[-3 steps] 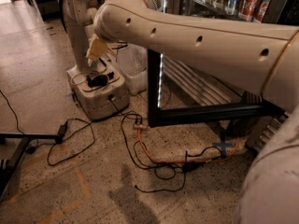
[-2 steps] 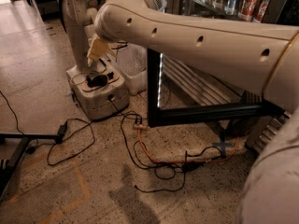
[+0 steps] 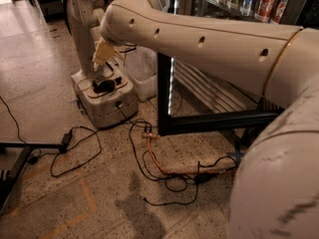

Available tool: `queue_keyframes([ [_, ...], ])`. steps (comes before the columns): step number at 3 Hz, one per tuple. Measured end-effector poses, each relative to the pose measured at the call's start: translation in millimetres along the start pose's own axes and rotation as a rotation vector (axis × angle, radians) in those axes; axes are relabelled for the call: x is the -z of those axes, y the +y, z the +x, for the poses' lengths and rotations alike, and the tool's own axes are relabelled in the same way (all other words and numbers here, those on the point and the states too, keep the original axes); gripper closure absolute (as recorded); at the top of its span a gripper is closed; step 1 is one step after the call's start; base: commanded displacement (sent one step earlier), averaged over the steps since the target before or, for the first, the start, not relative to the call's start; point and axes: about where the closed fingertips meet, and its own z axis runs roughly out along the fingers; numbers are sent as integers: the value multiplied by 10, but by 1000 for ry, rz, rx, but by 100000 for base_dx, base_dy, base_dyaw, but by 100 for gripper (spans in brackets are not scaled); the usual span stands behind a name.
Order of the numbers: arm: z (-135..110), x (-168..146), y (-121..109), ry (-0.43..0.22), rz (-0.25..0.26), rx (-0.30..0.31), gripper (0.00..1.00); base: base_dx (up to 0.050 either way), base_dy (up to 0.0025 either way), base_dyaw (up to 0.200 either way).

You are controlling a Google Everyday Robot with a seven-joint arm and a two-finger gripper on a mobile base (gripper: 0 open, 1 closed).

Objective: Close left fridge door

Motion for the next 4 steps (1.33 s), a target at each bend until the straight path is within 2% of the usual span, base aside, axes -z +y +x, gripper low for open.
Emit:
queue_keyframes([
  [1,195,-76,-89,56,29,-59,0,0,0,0],
  [2,426,-80,-197,125,72,-145,0,0,0,0],
  [3,426,-79,-200,124,75,-178,0,0,0,0],
  [4,572,-95,-283,162,96,-227,0,0,0,0],
])
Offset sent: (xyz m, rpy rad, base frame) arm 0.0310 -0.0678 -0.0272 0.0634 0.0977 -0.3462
